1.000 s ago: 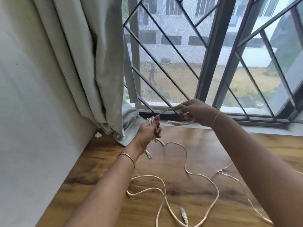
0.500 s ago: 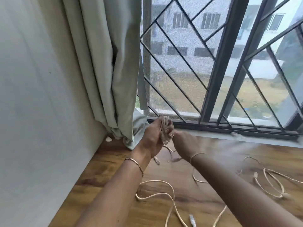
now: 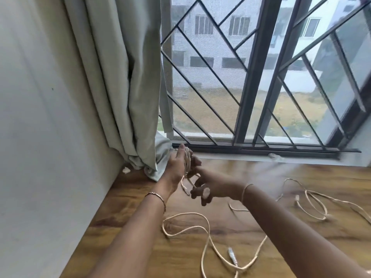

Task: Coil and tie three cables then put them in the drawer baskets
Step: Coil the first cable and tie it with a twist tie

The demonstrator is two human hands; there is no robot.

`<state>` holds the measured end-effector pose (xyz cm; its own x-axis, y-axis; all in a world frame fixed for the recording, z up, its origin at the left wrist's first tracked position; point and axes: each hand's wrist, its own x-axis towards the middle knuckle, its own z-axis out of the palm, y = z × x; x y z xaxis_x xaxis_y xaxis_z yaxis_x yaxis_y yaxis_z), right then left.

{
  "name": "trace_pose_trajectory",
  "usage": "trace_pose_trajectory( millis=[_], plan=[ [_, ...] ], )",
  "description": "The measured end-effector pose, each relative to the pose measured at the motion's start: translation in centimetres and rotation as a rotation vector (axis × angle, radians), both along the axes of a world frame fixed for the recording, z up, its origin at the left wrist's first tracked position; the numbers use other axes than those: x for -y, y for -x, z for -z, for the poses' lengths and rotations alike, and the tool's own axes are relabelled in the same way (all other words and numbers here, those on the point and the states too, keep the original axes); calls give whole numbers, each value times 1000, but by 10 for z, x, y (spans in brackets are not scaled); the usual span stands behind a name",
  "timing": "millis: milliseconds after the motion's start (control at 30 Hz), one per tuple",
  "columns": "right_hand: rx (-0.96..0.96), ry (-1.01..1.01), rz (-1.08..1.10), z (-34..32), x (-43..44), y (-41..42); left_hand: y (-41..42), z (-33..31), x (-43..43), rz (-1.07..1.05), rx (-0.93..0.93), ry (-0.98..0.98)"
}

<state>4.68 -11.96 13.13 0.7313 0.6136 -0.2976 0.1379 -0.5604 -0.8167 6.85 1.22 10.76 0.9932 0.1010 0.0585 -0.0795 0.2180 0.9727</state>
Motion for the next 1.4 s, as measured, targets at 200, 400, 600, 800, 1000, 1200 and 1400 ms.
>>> trace_pose_trajectory(
  millis=[200, 400, 600, 800, 1000, 1200, 1400],
  plan=[
    [-143, -335, 54, -22, 20, 7, 11, 6, 1, -5, -17, -194],
    [-37, -442, 107, -31, 32, -12, 19, 1, 18, 160, -9, -305],
    [40, -423, 178, -34, 41, -30, 20, 5, 38, 228, -8, -250],
    [81, -506, 207, -29, 48, -41, 22, -3, 56, 230, -16, -73],
    [-244, -763, 324, -9, 41, -40, 19, 2, 59, 186, -26, 26],
    [-312, -793, 404, -1, 33, -44, 15, 10, 54, 147, -69, 89],
    [-95, -678, 580, 7, 26, -42, 11, 18, 53, 61, -127, 167]
  ],
)
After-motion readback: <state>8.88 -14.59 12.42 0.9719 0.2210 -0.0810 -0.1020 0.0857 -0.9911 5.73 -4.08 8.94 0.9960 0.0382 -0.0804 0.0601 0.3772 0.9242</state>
